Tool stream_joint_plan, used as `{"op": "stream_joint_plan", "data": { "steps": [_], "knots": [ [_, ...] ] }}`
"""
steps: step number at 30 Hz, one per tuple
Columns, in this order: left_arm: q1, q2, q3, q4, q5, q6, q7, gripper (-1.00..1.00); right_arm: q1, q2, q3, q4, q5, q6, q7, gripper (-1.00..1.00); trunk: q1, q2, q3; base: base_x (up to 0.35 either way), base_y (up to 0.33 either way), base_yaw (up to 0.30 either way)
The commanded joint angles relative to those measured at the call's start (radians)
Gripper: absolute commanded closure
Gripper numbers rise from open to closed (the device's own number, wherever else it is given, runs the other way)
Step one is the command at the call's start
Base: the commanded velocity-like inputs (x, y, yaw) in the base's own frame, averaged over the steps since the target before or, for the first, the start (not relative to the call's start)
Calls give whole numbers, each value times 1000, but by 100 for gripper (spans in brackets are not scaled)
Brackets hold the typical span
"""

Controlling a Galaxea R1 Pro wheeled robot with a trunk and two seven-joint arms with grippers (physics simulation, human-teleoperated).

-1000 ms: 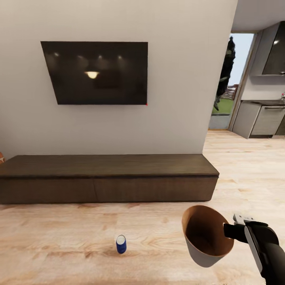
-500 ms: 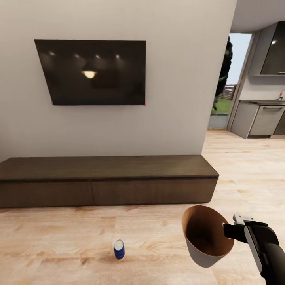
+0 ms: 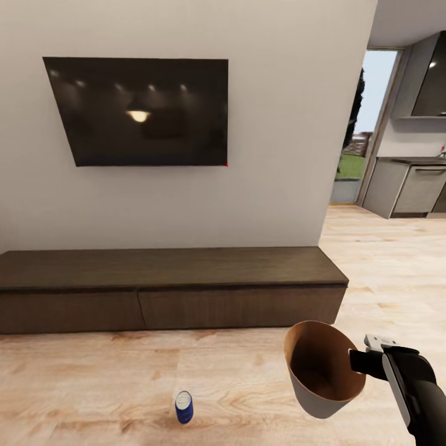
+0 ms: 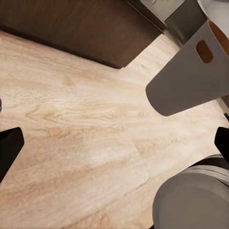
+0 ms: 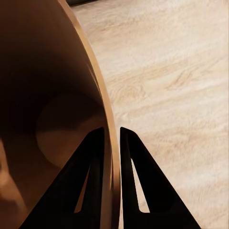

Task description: Put the three can of soda from the living room inside the tash can in the kitchen.

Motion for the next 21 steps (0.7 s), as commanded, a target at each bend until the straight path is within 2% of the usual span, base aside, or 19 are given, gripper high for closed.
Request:
{"op": "stream_joint_plan", "data": {
  "steps": [1, 8, 10, 11, 12, 13, 14, 15, 17, 18, 19, 20, 21],
  "knots": [
    [0, 0, 0, 0, 0, 0, 0, -100, 0, 0, 0, 0, -14, 1, 6, 100, 0, 0, 0, 101, 0, 0],
    [0, 0, 1, 0, 0, -1, 0, -100, 0, 0, -1, 0, -14, 1, 7, 100, 0, 0, 0, 22, 0, 0],
    [0, -1, 1, -3, 1, -1, 14, -100, 0, 0, 0, 0, -14, 1, 7, 100, 0, 0, 0, 0, 0, 0],
    [0, -1, 5, -9, 2, 0, 47, -100, 0, 0, 0, 0, -14, 1, 7, 100, 0, 0, 0, 0, 0, 0],
    [0, -59, 11, -179, 7, 5, 500, -100, 0, 1, 0, 0, -14, 1, 7, 100, 0, 0, 0, 0, 0, 0],
    [0, -100, 3, -232, 6, 6, 609, -100, 0, 1, 0, 0, -14, 1, 7, 100, 0, 0, 0, 0, 0, 0],
    [0, -120, -4, -256, 5, 6, 660, -100, 0, 1, 0, 0, -14, 1, 7, 100, 0, 0, 0, 0, 0, 0],
    [-2, -156, -30, -290, 0, 7, 760, -100, 0, 1, 0, 0, -14, 1, 7, 100, 0, 0, 0, 0, 0, 0],
    [-15, -181, -71, -303, -12, 8, 862, -100, 0, 1, 0, 0, -14, 1, 7, 100, 0, 0, 0, 0, 0, 0],
    [-41, -198, -114, -293, -28, 8, 961, -100, 0, 2, 0, 1, -14, 1, 7, 100, 0, 0, 0, 0, 0, 0],
    [-58, -203, -133, -278, -35, 9, 1008, -100, 0, 2, 0, 3, -14, 1, 7, 100, 0, 0, 0, 0, 0, 0],
    [-101, -212, -160, -228, -46, 9, 1090, -100, 0, 2, 0, 8, -13, 1, 6, 100, 0, 0, 0, 0, 0, 0],
    [-126, -215, -170, -192, -49, 9, 1123, -100, 0, 2, 0, 10, -13, 1, 6, 100, 0, 0, 0, 0, 0, 0]
  ]
}}
